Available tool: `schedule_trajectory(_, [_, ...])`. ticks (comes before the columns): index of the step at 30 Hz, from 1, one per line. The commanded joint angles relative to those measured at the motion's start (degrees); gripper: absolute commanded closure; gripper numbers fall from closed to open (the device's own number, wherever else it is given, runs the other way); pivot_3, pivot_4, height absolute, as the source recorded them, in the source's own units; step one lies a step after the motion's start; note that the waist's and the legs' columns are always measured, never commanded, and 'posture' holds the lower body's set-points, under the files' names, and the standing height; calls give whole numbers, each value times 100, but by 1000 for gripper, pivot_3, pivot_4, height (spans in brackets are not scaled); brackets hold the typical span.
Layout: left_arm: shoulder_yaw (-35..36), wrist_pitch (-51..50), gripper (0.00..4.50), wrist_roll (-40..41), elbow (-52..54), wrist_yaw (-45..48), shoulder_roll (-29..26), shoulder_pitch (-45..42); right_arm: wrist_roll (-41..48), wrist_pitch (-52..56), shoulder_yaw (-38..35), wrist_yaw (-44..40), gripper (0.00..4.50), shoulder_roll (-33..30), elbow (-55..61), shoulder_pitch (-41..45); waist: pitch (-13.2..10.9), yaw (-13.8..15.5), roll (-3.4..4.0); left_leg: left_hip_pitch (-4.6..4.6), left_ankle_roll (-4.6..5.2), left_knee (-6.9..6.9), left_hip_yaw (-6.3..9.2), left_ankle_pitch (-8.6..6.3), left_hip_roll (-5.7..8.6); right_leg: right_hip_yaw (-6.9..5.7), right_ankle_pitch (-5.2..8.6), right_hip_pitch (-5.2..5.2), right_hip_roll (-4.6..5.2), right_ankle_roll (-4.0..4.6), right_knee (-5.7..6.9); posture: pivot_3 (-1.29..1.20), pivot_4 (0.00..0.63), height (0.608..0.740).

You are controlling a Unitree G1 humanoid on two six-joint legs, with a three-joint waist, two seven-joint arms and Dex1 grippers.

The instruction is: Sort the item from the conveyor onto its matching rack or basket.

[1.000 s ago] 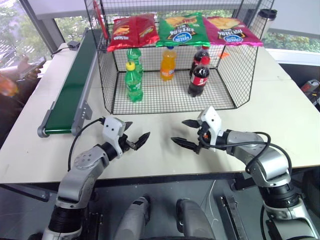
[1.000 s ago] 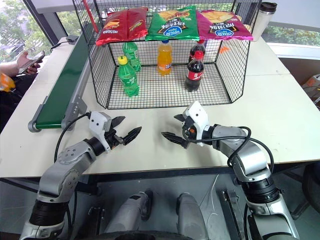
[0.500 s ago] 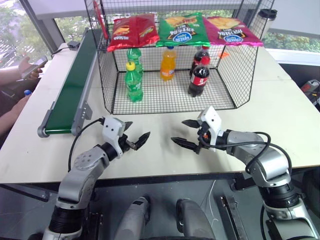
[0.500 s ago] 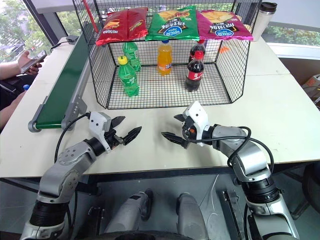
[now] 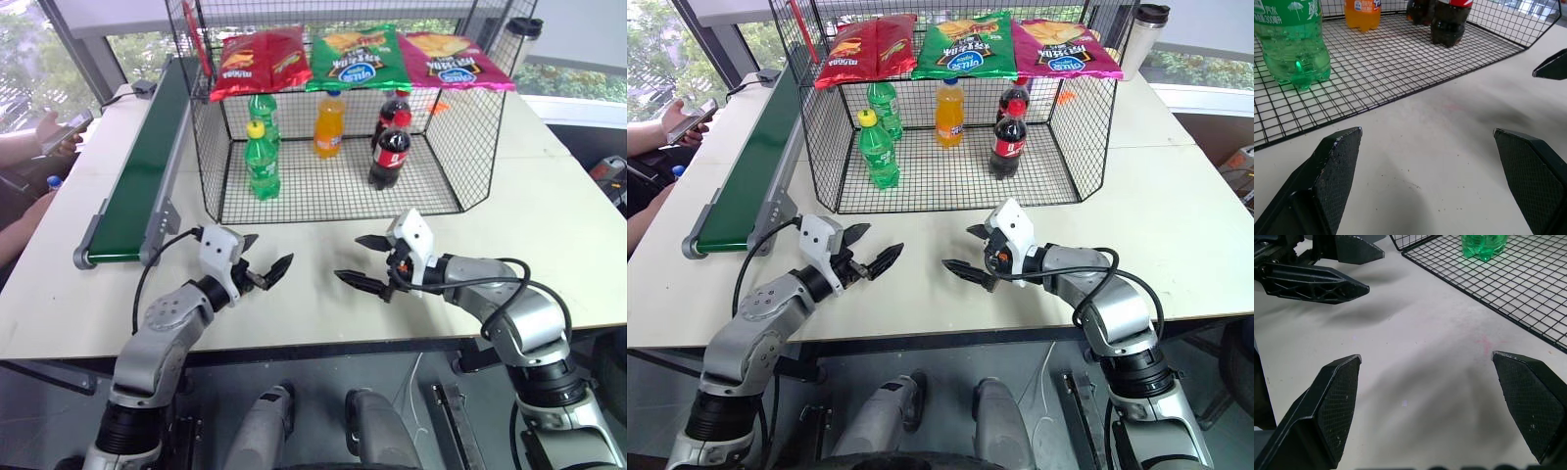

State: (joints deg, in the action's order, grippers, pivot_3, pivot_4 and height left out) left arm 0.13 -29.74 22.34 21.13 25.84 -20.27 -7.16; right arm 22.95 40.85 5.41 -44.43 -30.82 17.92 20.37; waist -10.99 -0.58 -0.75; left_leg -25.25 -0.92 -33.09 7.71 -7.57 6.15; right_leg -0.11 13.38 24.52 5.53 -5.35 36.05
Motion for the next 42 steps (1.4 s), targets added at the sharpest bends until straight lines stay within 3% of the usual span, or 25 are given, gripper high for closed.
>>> schedule_trajectory(1, [122, 109, 0, 26, 268, -18, -19, -31, 123, -61, -23, -41, 84, 1, 289, 128, 0, 0, 0, 0, 0, 0, 0, 0, 0, 0, 0, 0, 0, 0, 0, 0, 150, 739])
schedule_trajectory(15, [689, -297, 0, 333, 879, -395, -120, 105, 197, -73, 126, -215, 84, 57, 157, 369, 0, -3, 0, -1, 0, 0, 1, 0, 0, -1, 0, 0, -1, 0, -1, 0, 150, 739])
schedule_trajectory(22, [2127, -889, 0, 1068, 1357, -472, -755, 270, 508, 35, 212, -468, 84, 224, 248, 865, 0, -25, 0, 0, 0, 1, 2, 0, -6, -2, 3, 5, -5, -4, 2, 0, 150, 739])
schedule_trajectory(28, [2837, -1116, 0, 1356, 1389, -566, -1061, 545, 599, -70, 314, -626, 84, 310, 237, 1219, 0, 3, -2, -2, 0, 1, 2, -1, 0, -2, 2, 1, 0, -2, -5, 0, 150, 739])
schedule_trajectory(42, [3898, -924, 0, 1554, 1004, -987, -963, 1037, 525, -259, 409, -571, 84, 602, 38, 1518, 0, -11, -2, -6, -1, 5, 2, -2, -3, -1, 0, 7, 1, 3, -8, 0, 150, 739])
